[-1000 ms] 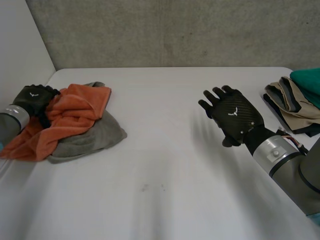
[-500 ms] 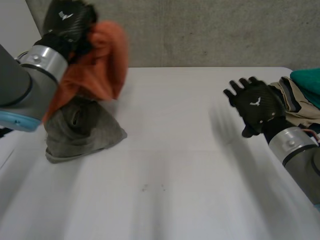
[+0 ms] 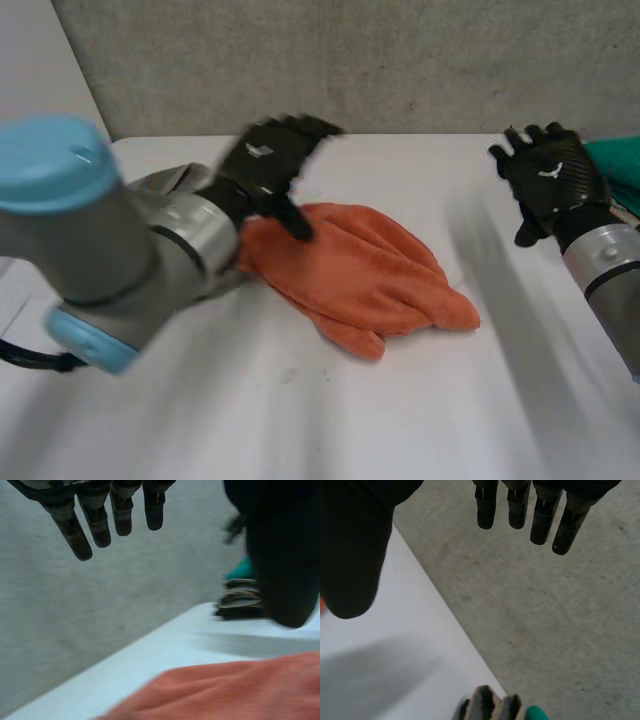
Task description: Fold the laundry.
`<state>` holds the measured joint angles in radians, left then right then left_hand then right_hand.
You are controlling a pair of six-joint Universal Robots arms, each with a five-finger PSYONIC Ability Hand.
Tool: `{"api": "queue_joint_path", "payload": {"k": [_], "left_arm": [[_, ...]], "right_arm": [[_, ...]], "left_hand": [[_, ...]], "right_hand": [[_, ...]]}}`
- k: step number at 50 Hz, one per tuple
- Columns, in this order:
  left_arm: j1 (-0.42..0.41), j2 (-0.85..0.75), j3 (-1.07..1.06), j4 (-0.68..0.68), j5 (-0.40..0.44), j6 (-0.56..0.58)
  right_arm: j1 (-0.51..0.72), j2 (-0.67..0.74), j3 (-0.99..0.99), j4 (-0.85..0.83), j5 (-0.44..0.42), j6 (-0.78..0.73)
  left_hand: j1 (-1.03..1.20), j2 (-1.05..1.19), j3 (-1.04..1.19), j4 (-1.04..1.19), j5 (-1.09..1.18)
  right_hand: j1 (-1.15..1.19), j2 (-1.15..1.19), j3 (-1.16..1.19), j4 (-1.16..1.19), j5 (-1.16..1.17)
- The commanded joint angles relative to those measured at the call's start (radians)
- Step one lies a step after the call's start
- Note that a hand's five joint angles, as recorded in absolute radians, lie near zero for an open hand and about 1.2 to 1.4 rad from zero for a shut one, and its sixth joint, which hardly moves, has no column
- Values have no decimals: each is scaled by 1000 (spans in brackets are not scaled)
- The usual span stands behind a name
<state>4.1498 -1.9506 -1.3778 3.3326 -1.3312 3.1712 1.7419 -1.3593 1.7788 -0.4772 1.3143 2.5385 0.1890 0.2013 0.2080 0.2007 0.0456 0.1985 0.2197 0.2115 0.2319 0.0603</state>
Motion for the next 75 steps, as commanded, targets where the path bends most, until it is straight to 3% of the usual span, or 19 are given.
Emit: {"api": "queue_joint_path", "payload": {"k": [1, 7, 14, 21, 32, 38, 40, 43, 47, 52, 55, 56, 57, 60, 70, 75], "left_arm": [[194, 71, -35, -2, 3, 6], [286, 30, -84, -67, 1, 159], [300, -31, -142, -154, -13, 381], [294, -126, -141, -154, -25, 406], [291, -254, -49, -62, -160, 438], [303, -274, -35, -51, -167, 507], [305, -272, -35, -50, -171, 533], [312, -268, -29, -47, -192, 555], [338, -240, 5, -22, -288, 588], [524, -121, 81, 105, -481, 660], [561, -96, 65, 165, -510, 710], [547, -88, 40, 201, -503, 739], [532, -87, 25, 220, -496, 753], [460, -85, -33, 280, -451, 799], [270, -88, -110, 288, -416, 793], [158, -93, -112, 257, -387, 727]], "right_arm": [[60, 2, 4, 156, -73, 8], [146, 11, -2, 325, -110, 5], [189, 52, -19, 292, -98, -7], [191, 83, -25, 252, -38, -12], [188, 106, -15, 236, -27, -12], [182, 104, -10, 236, -27, -12], [182, 104, -10, 236, -27, -12], [182, 103, -10, 235, -27, -12], [182, 103, -16, 235, -27, -12], [185, 101, -15, 233, -29, -12], [189, 101, -13, 233, -27, -12], [192, 100, -13, 233, -27, -12], [192, 101, -13, 233, -27, -12], [194, 100, -13, 235, -27, -12], [182, 92, -15, 236, -26, -10], [182, 78, -27, 249, -27, -4]], "left_hand": [[-5, -17, -24, -17, -36], [16, 3, -3, 4, -16], [63, 50, 44, 51, 31], [159, 147, 140, 148, 128], [779, 766, 760, 767, 747], [1028, 1016, 1009, 1016, 997], [1206, 1194, 1187, 1194, 1175], [1207, 1195, 1188, 1196, 1176], [1207, 1195, 1188, 1196, 1176], [1207, 1195, 1188, 1196, 1176], [1207, 1195, 1188, 1196, 1176], [1170, 1158, 1151, 1158, 1139], [946, 933, 927, 934, 915], [-14, -27, -33, -26, -46], [-14, -27, -33, -26, -46], [-14, -27, -33, -26, -46]], "right_hand": [[-24, -45, -37, -57, -60], [-24, -45, -37, -57, -60], [-24, -45, -37, -57, -60], [-24, -45, -37, -57, -60], [-24, -45, -37, -57, -60], [-24, -45, -37, -57, -60], [-24, -45, -37, -57, -60], [-24, -45, -37, -57, -60], [-24, -45, -37, -57, -60], [-24, -45, -37, -57, -60], [-24, -45, -37, -57, -60], [-24, -45, -37, -57, -60], [-24, -45, -37, -57, -60], [-24, -45, -37, -57, -60], [-24, -45, -37, -57, -60], [-24, -45, -37, -57, -60]]}}
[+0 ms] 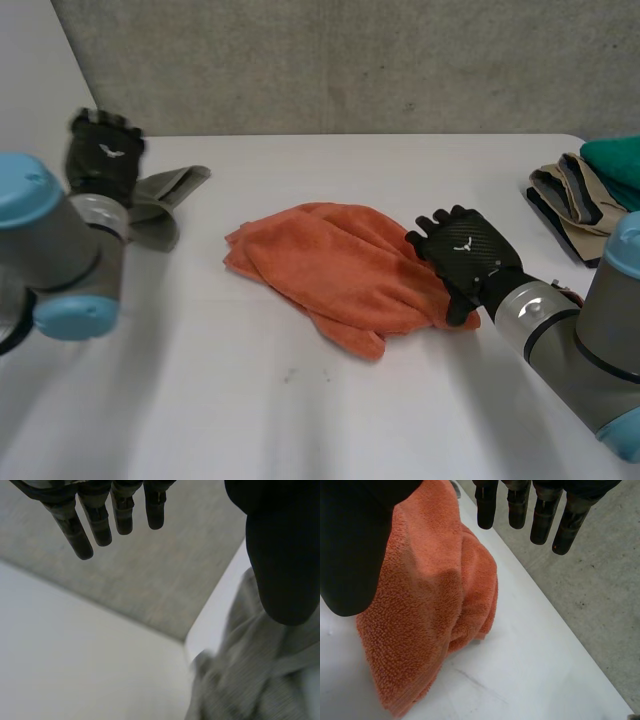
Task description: Fold the laundry.
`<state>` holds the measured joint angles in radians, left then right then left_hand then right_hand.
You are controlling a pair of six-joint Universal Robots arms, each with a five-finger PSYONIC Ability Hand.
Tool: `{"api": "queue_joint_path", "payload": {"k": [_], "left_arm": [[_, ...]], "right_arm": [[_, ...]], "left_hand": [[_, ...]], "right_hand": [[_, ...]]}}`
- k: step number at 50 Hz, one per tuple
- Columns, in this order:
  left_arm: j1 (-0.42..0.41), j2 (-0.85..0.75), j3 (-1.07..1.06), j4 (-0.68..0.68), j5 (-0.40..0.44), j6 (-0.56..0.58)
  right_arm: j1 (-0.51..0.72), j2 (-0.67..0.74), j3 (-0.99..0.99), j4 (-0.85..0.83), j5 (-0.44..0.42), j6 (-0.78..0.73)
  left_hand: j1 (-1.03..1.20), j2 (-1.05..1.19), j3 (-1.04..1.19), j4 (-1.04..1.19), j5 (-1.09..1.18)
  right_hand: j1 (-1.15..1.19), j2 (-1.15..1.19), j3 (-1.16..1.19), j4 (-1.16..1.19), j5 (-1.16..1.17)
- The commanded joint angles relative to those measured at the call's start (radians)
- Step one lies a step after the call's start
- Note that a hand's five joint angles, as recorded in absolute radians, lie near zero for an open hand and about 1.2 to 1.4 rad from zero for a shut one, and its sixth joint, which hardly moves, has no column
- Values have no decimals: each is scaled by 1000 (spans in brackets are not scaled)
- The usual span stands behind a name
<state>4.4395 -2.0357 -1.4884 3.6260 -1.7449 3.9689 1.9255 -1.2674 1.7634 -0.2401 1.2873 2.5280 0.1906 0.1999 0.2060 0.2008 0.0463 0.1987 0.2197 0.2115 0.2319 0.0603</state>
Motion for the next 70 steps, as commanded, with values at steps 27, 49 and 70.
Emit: {"api": "queue_joint_path", "payload": {"k": [27, 49, 70], "left_arm": [[-304, -333, 257, -269, 395, -298], [-359, -95, 258, -300, 249, -303], [-247, 94, 231, -155, 234, -393]], "right_arm": [[-53, 91, -96, 231, -3, 23], [-60, 54, -214, 87, 47, 25], [45, -72, -438, 53, 26, 229]], "left_hand": [[180, 171, 165, 170, 150], [1206, 1196, 1190, 1195, 1175], [1206, 1196, 1190, 1195, 1175]], "right_hand": [[120, 99, 107, 87, 84], [1198, 1177, 1185, 1164, 1161], [1198, 1177, 1185, 1164, 1161]]}}
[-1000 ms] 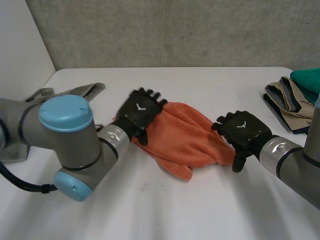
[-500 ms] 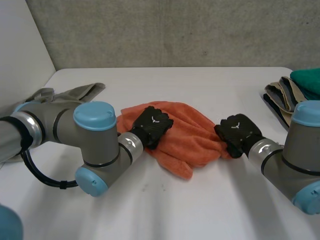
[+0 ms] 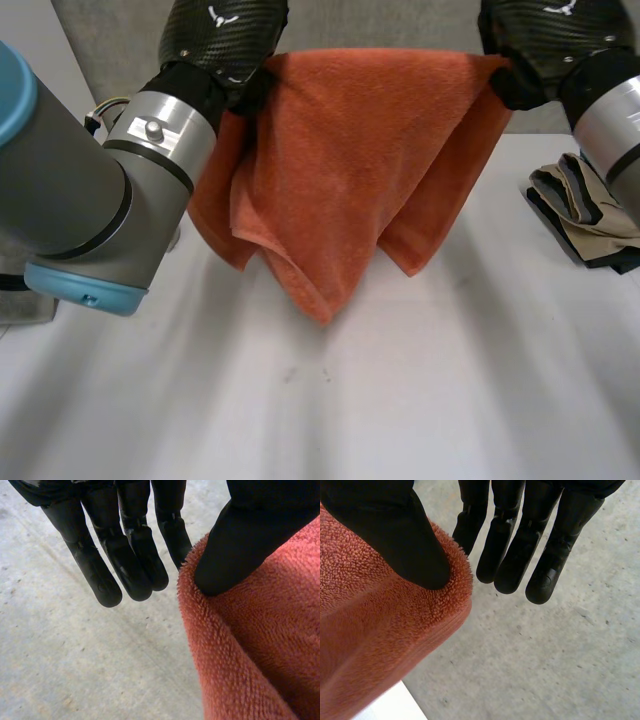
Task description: Fold the laundry.
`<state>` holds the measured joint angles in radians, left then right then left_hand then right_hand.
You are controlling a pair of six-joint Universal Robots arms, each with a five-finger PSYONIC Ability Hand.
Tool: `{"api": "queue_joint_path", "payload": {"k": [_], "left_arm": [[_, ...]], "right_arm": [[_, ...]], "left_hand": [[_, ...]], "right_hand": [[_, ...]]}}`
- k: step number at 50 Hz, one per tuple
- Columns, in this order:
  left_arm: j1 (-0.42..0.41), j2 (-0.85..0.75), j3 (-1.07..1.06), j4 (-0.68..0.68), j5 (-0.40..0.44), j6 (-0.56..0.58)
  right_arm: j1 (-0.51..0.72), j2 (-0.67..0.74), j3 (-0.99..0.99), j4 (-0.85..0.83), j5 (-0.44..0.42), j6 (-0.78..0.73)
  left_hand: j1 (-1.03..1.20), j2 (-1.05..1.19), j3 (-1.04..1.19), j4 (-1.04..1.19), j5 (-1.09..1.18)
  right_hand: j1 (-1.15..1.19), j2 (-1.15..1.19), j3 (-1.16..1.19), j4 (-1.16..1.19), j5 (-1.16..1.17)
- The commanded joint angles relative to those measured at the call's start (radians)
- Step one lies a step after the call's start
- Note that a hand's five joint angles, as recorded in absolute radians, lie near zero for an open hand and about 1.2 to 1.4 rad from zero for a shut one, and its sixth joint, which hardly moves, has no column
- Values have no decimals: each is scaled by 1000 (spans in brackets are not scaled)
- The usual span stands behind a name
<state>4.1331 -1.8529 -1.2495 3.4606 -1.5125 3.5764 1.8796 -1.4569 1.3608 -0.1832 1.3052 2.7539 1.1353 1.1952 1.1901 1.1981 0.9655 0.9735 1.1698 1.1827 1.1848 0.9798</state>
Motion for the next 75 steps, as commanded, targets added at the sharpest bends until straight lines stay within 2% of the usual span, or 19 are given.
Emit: {"api": "queue_joint_path", "payload": {"k": [1, 6, 11, 21, 31, 34, 38, 39, 41, 42, 44, 47, 52, 55, 61, 64, 66, 70, 75], "left_arm": [[71, -104, -7, 9, 2, -1], [142, -192, -16, 6, 11, -8], [130, -258, -50, -3, 17, -16], [122, -146, -165, -26, 9, -27], [119, -22, -292, -60, -74, -27], [108, 24, -327, -64, -100, -30], [96, 66, -364, -58, -107, -31], [95, 69, -366, -58, -107, -30], [95, 69, -366, -58, -110, -27], [96, 69, -366, -58, -112, -28], [96, 66, -361, -58, -112, -27], [98, 66, -350, -61, -112, -27], [98, 72, -314, -64, -114, -28], [96, 76, -291, -66, -114, -28], [91, 84, -266, -69, -114, -28], [90, 87, -266, -72, -114, -30], [85, 90, -268, -77, -114, -33], [70, 95, -268, -80, -114, -44], [67, 98, -268, -84, -114, -51]], "right_arm": [[108, 141, -46, -2, 9, 3], [145, 271, -95, -2, 46, 0], [154, 410, -143, -13, 77, -26], [154, 445, -175, -39, 77, -74], [162, 565, -264, -398, 107, -79], [177, 613, -307, -464, 132, -79], [222, 684, -370, -492, 112, -65], [236, 710, -382, -481, 82, -62], [246, 728, -382, -457, 43, -53], [249, 733, -379, -437, 32, -48], [251, 727, -367, -371, 9, -27], [253, 666, -330, -276, 43, -11], [240, 477, -201, -101, 196, -2], [210, 377, -115, 0, 247, 16], [159, 247, 41, 255, 171, 124], [156, 227, 119, 355, 89, 213], [157, 227, 180, 358, 31, 278], [173, 233, 237, 286, -10, 357], [226, 343, 225, 159, -8, 417]], "left_hand": [[261, 201, 206, 198, 256], [261, 201, 206, 198, 256], [261, 201, 206, 198, 256], [261, 201, 206, 198, 256], [261, 201, 206, 198, 256], [261, 201, 206, 198, 256], [261, 201, 206, 198, 256], [261, 201, 206, 198, 256], [261, 201, 206, 198, 256], [261, 201, 206, 198, 256], [261, 201, 206, 198, 256], [261, 201, 206, 198, 256], [261, 201, 206, 198, 256], [261, 201, 206, 198, 256], [261, 201, 206, 198, 256], [261, 201, 206, 198, 256], [261, 201, 206, 198, 256], [261, 201, 206, 198, 256], [261, 201, 206, 198, 256]], "right_hand": [[423, 226, 214, 211, 242], [423, 226, 214, 211, 242], [423, 226, 214, 211, 242], [423, 226, 214, 211, 242], [423, 226, 214, 211, 242], [423, 226, 214, 211, 242], [423, 226, 214, 211, 242], [174, -22, -35, -37, -7], [-570, -767, -779, -782, -751], [-799, -995, -1008, -1010, -980], [-799, -995, -1008, -1010, -980], [-799, -995, -1008, -1010, -980], [-799, -995, -1008, -1010, -980], [-799, -995, -1008, -1010, -980], [-683, -880, -893, -895, -864], [-601, -797, -810, -812, -782], [-504, -701, -714, -716, -685], [-504, -700, -713, -715, -685], [-504, -700, -713, -715, -685]]}}
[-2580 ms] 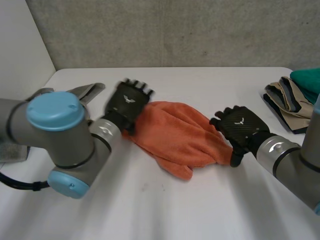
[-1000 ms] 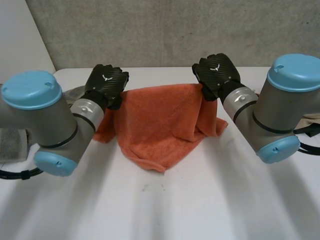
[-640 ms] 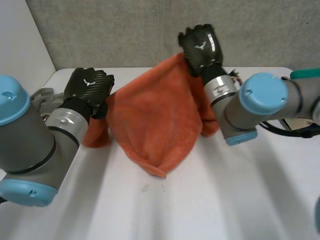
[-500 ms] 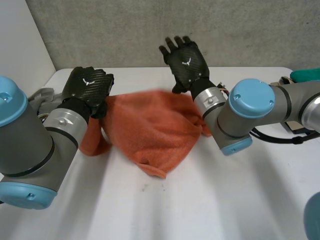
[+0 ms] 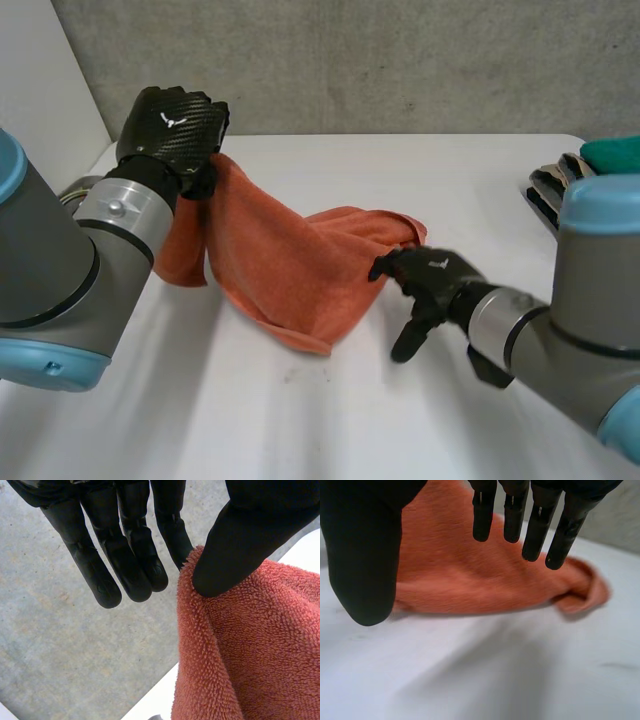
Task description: Fold the laundry.
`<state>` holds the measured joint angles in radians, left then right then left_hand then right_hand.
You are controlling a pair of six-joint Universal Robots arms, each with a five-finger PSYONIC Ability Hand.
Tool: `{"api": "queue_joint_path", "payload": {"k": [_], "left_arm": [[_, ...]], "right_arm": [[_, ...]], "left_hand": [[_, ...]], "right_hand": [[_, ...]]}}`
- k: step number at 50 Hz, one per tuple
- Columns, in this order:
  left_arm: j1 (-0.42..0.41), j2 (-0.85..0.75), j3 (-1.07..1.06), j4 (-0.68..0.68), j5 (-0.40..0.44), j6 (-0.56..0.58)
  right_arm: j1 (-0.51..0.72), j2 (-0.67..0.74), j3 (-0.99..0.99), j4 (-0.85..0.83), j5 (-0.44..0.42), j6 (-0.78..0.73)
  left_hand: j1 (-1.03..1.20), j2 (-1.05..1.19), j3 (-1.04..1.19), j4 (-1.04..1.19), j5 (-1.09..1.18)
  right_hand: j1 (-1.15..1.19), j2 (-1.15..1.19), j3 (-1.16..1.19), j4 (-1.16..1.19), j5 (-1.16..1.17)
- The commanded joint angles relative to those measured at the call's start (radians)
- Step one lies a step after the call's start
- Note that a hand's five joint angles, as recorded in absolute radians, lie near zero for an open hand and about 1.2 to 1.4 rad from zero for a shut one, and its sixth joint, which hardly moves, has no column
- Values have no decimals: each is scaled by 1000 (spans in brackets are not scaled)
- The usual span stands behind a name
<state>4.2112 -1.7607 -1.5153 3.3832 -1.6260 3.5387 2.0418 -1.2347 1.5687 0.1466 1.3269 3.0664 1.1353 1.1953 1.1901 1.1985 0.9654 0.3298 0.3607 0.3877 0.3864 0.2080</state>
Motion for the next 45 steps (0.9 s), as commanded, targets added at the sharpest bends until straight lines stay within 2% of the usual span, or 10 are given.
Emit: {"api": "queue_joint_path", "payload": {"k": [1, 10, 27, 32, 36, 37, 39, 43, 45], "left_arm": [[-11, 6, -2, -7, 0, -14], [-13, 15, 0, -7, 0, -14], [-8, 10, 1, -5, 0, -14], [-4, 9, 0, -5, 0, -18], [-4, 9, 0, -5, -2, -29], [-4, 9, -2, -5, -2, -37], [-4, 10, -2, -5, -2, -44], [-2, 12, -5, -8, -2, -49], [1, 12, -6, -13, -3, -49]], "right_arm": [[76, 141, 7, -191, -28, 110], [175, 299, -119, -254, 66, 112], [251, 429, -272, -274, 87, 101], [256, 475, -315, -274, 120, 100], [256, 512, -346, -274, 146, 91], [255, 517, -355, -275, 155, 77], [255, 512, -361, -274, 169, 60], [244, 424, -337, -277, 210, 37], [232, 317, -308, -266, 209, 26]], "left_hand": [[261, 201, 206, 198, 256], [261, 201, 206, 198, 256], [261, 201, 206, 198, 256], [261, 201, 206, 198, 256], [261, 201, 206, 198, 256], [261, 201, 206, 198, 256], [261, 201, 206, 198, 256], [261, 201, 206, 198, 256], [261, 201, 206, 198, 256]], "right_hand": [[140, 109, 82, 83, 87], [175, 144, 117, 118, 122], [248, 218, 190, 192, 196], [289, 259, 231, 233, 237], [523, 493, 465, 467, 471], [806, 775, 748, 750, 754], [1065, 1035, 1007, 1009, 1013], [1066, 1036, 1009, 1010, 1014], [1066, 1036, 1009, 1010, 1014]]}}
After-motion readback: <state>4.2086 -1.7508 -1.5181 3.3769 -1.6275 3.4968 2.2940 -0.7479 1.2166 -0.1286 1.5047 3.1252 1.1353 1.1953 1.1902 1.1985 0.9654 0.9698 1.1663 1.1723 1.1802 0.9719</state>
